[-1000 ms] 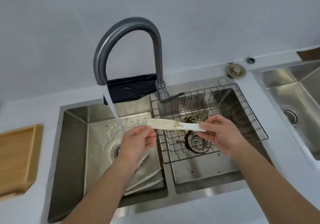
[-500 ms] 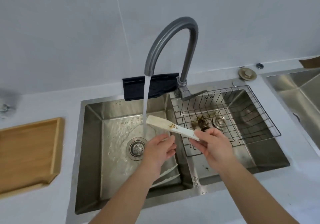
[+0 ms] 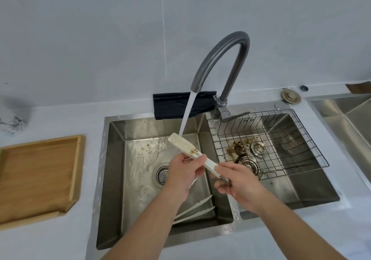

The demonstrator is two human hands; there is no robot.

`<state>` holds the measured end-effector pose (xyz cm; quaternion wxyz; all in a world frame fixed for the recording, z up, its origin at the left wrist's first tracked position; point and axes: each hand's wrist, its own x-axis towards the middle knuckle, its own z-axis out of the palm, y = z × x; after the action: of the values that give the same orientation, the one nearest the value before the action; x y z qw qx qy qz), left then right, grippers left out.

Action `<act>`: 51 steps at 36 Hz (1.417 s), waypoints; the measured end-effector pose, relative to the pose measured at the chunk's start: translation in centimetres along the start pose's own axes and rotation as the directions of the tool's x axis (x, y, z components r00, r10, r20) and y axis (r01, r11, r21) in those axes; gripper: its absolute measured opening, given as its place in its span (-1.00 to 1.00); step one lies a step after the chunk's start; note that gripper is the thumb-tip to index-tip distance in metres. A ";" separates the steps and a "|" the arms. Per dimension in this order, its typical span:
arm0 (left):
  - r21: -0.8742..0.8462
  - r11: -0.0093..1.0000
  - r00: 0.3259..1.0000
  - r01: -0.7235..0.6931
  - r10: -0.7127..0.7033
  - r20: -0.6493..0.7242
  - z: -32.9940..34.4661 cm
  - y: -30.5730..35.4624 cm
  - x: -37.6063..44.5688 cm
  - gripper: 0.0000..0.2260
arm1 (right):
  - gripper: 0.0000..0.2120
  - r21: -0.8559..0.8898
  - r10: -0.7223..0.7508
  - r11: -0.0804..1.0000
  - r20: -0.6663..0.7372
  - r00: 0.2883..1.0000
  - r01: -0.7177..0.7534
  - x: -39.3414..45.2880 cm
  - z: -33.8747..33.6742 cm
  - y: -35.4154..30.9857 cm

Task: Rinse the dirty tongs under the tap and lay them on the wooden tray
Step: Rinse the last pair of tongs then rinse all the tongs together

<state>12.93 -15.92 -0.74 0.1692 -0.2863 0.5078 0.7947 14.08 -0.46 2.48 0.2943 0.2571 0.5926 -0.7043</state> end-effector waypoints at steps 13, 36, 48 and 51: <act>-0.038 0.998 0.995 0.040 -0.037 0.094 -1.5 1.1 3.3 -0.64 | -0.81 -0.226 0.001 0.974 -0.015 1.000 -0.004 3.3 3.1 -0.4; 0.120 0.991 0.984 -0.060 0.079 -0.162 -2.5 5.3 9.5 -0.75 | -0.82 -0.195 0.032 0.980 -0.015 0.999 -0.034 4.4 5.1 -1.9; 0.181 0.981 0.991 -0.068 0.087 -0.104 -3.2 5.2 9.4 -0.65 | -0.77 -0.265 0.047 0.963 -0.023 0.999 -0.052 4.2 5.7 -1.9; 0.139 0.989 0.991 -0.053 0.069 -0.115 -2.9 5.3 9.4 -0.76 | -0.75 -0.283 0.039 0.958 -0.043 0.998 -0.049 3.9 5.2 -2.0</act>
<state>3.42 -21.01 -3.80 0.1332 -0.3053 0.5786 0.7445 9.82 -5.81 1.96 0.3328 0.2382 0.6870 -0.6004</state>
